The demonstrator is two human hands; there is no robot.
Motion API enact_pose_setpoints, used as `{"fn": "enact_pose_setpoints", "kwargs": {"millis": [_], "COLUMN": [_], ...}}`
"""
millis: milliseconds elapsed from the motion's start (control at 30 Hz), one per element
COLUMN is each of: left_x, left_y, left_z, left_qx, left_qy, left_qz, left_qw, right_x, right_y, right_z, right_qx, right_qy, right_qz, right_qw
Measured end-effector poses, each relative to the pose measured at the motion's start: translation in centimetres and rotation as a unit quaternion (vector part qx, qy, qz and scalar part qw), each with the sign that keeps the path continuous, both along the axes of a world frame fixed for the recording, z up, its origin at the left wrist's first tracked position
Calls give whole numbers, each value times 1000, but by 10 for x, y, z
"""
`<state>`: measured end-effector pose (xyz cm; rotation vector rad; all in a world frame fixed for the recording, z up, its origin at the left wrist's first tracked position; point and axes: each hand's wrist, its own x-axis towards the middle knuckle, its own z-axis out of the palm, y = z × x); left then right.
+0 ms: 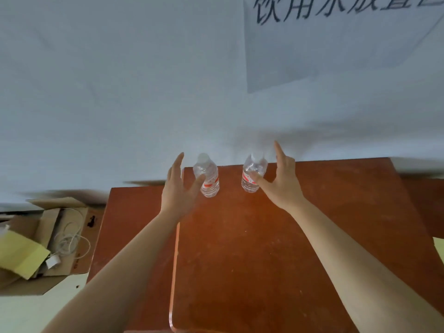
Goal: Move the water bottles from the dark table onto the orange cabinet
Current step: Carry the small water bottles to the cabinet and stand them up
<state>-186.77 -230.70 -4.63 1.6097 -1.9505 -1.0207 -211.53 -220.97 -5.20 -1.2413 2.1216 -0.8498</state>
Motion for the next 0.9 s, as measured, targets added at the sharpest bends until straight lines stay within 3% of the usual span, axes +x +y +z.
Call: {"fn": "enact_pose_setpoints", "kwargs": {"millis": [100, 233, 333, 467, 600, 900], "left_x": [23, 76, 133, 234, 329, 566], "left_y": [-4, -2, 24, 79, 150, 430], "left_z": [59, 148, 203, 250, 286, 352], "left_qx": [-108, -249, -300, -297, -235, -195], "left_qy": [-86, -216, -300, -408, -452, -499], "left_qz": [-28, -20, 44, 146, 248, 475], "left_qw": [990, 944, 905, 851, 824, 698], "right_x": [3, 35, 84, 188, 295, 604], "right_y": [-3, -29, -47, -67, -59, 95], "right_z": [59, 150, 187, 226, 270, 351], "right_qx": [-39, -144, -205, -220, -255, -401], "right_qy": [143, 269, 301, 283, 285, 254], "right_qz": [55, 110, 163, 282, 359, 506], "right_qw": [987, 946, 917, 890, 851, 720]}}
